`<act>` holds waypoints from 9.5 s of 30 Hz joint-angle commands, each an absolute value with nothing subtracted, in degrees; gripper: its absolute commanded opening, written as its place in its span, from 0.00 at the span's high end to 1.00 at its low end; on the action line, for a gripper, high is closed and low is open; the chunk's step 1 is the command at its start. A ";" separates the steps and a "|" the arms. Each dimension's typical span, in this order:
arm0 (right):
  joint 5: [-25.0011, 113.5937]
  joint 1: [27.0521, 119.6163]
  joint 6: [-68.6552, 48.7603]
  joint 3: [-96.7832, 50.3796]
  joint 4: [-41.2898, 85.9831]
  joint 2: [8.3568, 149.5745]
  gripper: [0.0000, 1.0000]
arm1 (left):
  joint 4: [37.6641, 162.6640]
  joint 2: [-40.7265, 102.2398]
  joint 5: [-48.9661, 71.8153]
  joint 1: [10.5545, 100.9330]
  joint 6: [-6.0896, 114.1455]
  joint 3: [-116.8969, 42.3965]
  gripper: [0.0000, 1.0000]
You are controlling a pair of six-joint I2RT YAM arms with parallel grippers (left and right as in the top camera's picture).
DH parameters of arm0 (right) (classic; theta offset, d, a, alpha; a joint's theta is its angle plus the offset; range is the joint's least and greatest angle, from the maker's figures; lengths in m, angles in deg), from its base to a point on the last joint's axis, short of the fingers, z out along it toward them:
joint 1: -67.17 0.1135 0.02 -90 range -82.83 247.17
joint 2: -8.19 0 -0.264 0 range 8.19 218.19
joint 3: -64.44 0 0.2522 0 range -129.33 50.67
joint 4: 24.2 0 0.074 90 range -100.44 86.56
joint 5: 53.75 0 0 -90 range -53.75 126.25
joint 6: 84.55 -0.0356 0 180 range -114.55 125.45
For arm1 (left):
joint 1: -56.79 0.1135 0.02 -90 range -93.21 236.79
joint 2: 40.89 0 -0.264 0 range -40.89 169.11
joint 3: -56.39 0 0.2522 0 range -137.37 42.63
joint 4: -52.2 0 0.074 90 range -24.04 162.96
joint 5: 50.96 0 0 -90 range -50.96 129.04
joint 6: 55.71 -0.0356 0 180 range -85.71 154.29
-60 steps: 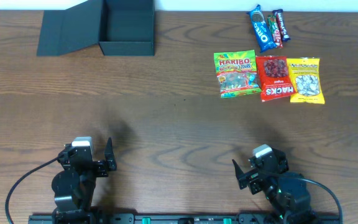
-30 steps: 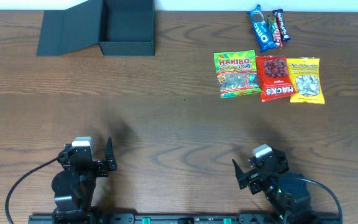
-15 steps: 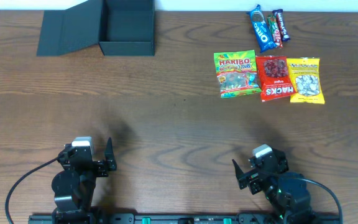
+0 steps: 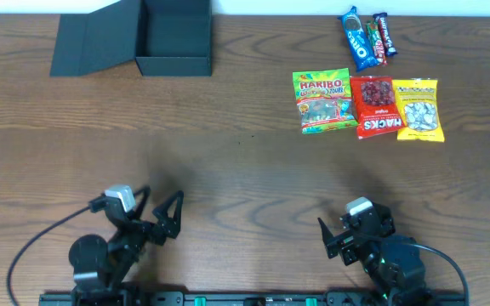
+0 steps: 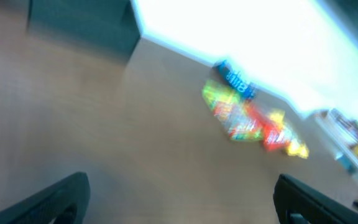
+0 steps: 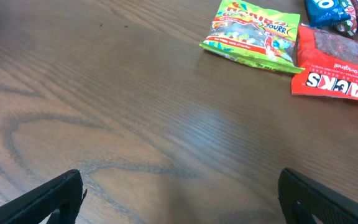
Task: Pack container
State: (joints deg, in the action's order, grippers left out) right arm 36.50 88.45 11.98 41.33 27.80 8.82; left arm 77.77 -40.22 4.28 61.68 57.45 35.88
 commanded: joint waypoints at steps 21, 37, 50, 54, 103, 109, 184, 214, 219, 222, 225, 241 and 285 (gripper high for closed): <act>36.53 88.14 12.37 41.79 27.71 8.51 0.01 | 58.58 29.81 15.53 61.02 26.89 -3.96 0.05; 36.50 88.14 12.37 41.79 27.71 8.51 0.01 | 76.53 83.55 27.38 52.65 25.49 -61.75 0.05; 36.50 88.14 12.37 41.79 27.71 8.51 0.01 | 91.39 90.07 25.54 52.67 30.83 -67.46 0.05; 36.50 88.14 12.37 41.79 27.69 8.51 0.01 | 93.99 90.07 25.50 52.61 30.83 -67.46 0.05; 36.50 88.14 12.37 41.79 27.69 8.51 0.01 | 122.01 82.07 19.49 42.62 23.53 -70.63 0.05; 36.50 88.14 12.37 41.79 27.71 8.51 0.01 | 122.14 84.45 23.07 38.36 21.60 -70.23 0.05; 36.50 88.14 12.37 41.79 27.71 8.51 0.01 | 132.39 84.47 48.71 8.63 -6.29 -59.72 0.94; 36.53 88.14 12.37 41.79 27.71 8.51 0.01 | 130.47 84.47 57.65 8.33 -8.97 -59.72 0.79; 36.50 88.14 12.37 41.79 27.71 8.51 0.01 | 130.93 83.64 61.46 8.06 0.45 -61.42 0.05; 36.50 88.14 12.37 41.79 27.69 8.51 0.01 | 130.99 81.54 64.08 8.43 5.78 -64.62 0.05; 36.50 88.14 12.37 41.79 27.71 8.51 0.01 | 131.69 79.12 64.03 9.90 12.97 -68.57 0.05; 36.50 88.14 12.37 41.79 27.71 8.51 0.01 | 140.44 67.01 43.60 37.00 50.56 -69.27 0.05; 71.58 62.85 -24.83 20.59 -6.97 53.34 0.01 | 126.77 67.03 39.47 41.42 42.74 -63.92 0.05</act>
State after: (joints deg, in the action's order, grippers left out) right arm 65.53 63.79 -29.23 24.57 -7.04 47.15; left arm 127.26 66.70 39.20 41.11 44.25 -63.94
